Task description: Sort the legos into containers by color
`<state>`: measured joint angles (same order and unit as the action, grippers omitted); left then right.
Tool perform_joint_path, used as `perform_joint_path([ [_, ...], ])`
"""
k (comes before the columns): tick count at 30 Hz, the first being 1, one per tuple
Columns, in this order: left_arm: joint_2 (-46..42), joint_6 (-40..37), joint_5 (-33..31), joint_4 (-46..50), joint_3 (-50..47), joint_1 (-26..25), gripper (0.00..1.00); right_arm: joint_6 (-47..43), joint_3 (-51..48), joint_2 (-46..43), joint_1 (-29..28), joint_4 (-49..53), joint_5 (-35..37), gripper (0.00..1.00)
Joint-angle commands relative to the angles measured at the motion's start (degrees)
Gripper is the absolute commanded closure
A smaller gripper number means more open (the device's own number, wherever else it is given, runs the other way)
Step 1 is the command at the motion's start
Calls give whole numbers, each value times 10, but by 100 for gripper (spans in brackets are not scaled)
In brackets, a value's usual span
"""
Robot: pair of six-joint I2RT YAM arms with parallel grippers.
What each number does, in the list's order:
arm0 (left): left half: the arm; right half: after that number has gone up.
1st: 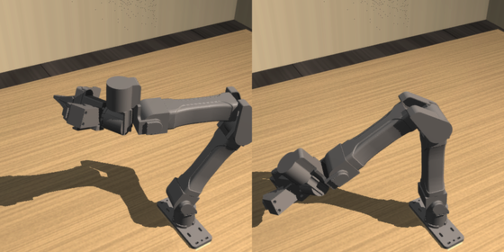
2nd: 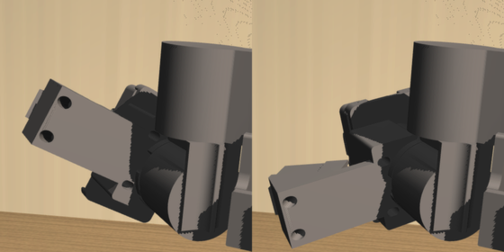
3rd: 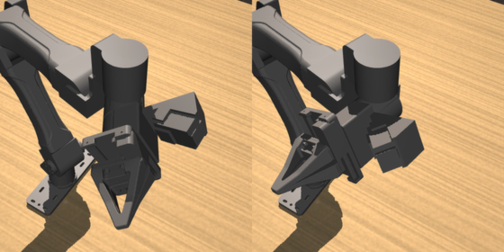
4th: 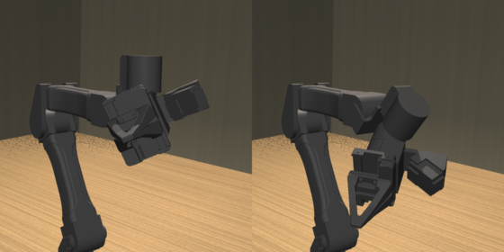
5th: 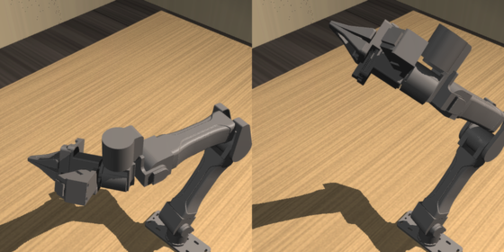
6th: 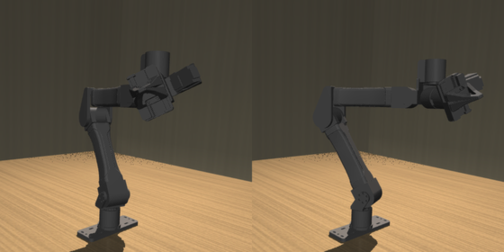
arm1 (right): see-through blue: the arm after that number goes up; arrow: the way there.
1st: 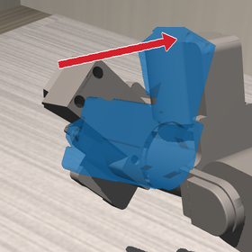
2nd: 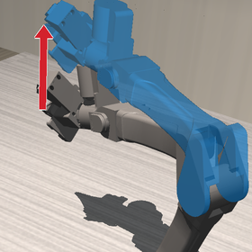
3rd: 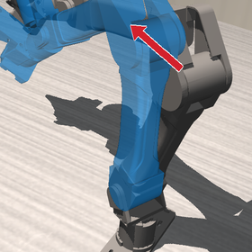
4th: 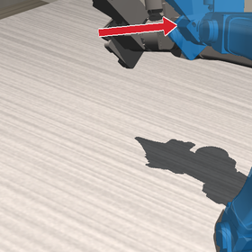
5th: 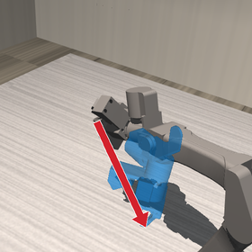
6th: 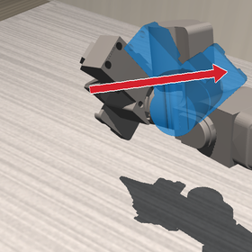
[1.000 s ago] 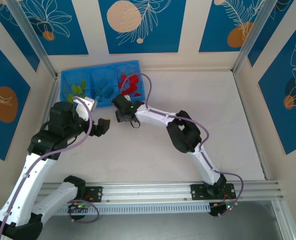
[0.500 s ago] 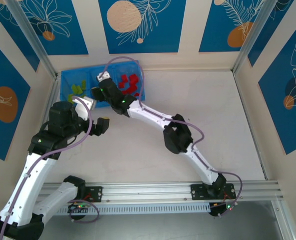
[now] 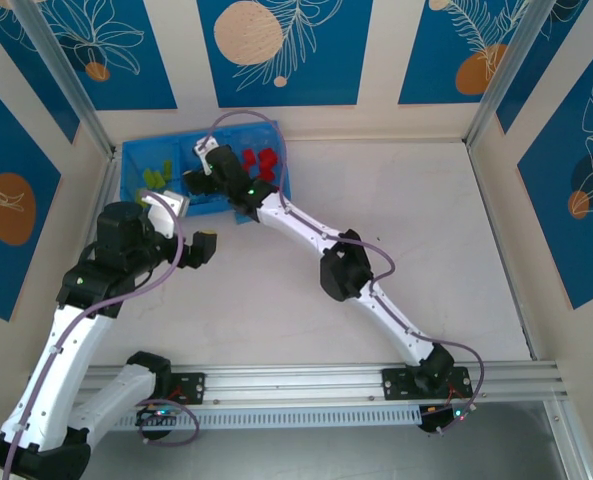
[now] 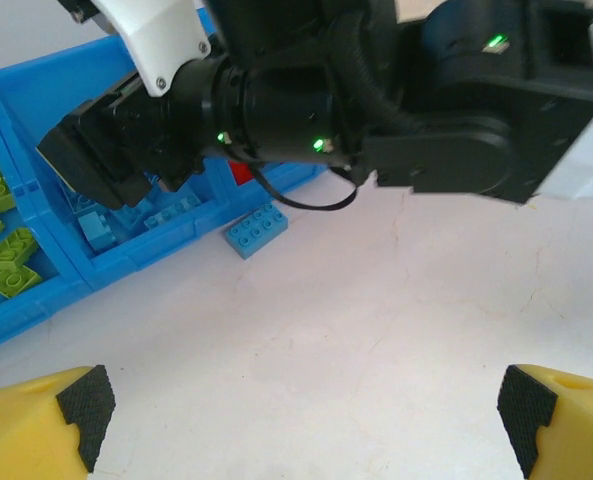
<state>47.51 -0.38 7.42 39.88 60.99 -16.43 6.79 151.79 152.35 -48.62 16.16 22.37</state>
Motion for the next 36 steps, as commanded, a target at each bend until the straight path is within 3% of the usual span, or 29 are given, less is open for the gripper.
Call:
perform_joint_path([
  [1,2,11,8,-4,-2,8,0,12,-44,-119,-7,66,-38,17],
  [5,22,92,11,10,13,7,0,57,-199,-258,5,118,-81,16],
  [9,45,188,21,-43,-29,2,0,135,-430,-434,27,127,-68,14],
  [13,140,236,-47,-94,-49,-26,0,209,-663,-621,39,104,-32,10],
  [16,242,254,-83,-118,-31,-46,0,268,-767,-721,39,127,26,6],
  [21,404,282,-118,-170,24,-59,0,312,-845,-811,43,202,40,4],
  [27,577,287,-175,-192,126,-73,0,325,-907,-856,56,214,34,3],
  [30,622,305,-190,-214,151,-85,0,332,-918,-861,66,213,26,2],
  [36,630,330,-240,-254,129,-106,0,322,-919,-864,73,217,22,1],
])
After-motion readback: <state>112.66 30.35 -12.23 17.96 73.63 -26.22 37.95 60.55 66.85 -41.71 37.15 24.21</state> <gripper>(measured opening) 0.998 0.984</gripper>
